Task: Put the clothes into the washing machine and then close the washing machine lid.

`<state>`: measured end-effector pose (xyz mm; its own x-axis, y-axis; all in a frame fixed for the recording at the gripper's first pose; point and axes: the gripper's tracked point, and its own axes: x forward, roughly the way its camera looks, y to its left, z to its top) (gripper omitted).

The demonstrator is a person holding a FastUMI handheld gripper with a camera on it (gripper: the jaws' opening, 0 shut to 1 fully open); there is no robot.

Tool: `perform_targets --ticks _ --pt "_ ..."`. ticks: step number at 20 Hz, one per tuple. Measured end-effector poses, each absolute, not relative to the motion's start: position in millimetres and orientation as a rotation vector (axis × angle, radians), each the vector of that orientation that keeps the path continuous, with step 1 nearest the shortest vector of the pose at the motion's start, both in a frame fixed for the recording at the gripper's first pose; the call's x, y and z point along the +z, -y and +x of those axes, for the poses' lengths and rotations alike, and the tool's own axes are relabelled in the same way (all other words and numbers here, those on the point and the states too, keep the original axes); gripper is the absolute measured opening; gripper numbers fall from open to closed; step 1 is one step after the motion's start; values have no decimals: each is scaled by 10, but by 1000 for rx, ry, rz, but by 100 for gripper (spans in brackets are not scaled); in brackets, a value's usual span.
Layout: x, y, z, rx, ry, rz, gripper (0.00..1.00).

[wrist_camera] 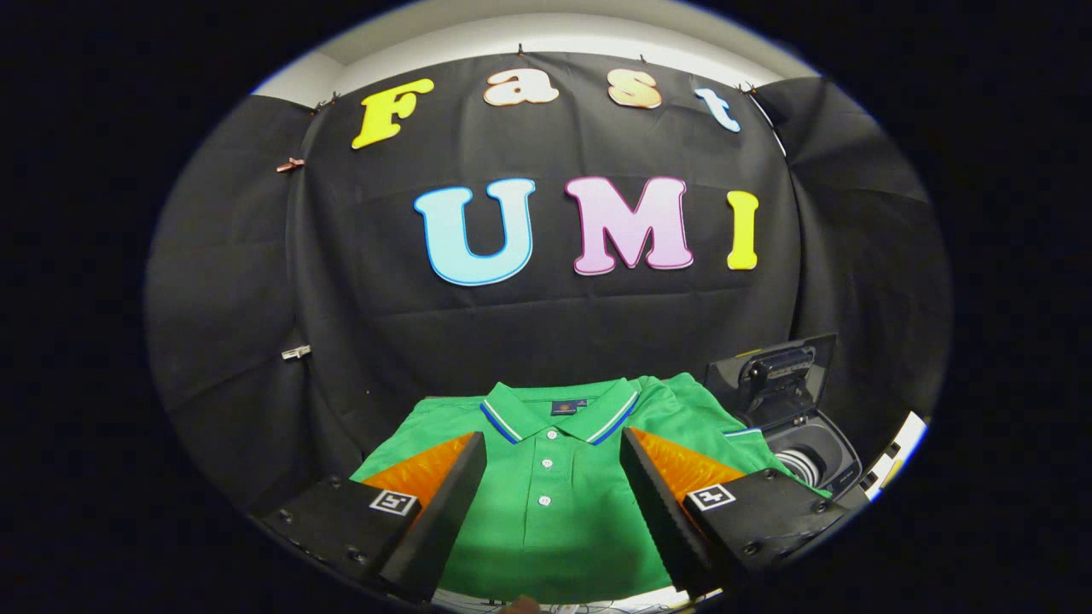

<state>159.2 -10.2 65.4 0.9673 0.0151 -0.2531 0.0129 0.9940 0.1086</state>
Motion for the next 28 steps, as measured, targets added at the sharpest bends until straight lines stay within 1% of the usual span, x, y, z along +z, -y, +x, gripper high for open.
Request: perform_targets --ticks 3,8,11,12,20,22,24,26,28 --pt "499 138 1803 -10 -365 125 99" --pt "103 98 2050 -6 -610 133 99" --pt "-101 67 2006 2 -762 139 99" --pt "-79 71 2026 6 -775 126 99" --pt "-242 174 2029 -9 -1126 37 98" --pt "-283 208 2024 -13 -1184 -12 83" --pt "-299 199 2035 -29 -1204 0 82" --pt "-308 201 2017 -34 -1213 4 74" --pt "-316 216 2017 -28 -1220 -2 74"
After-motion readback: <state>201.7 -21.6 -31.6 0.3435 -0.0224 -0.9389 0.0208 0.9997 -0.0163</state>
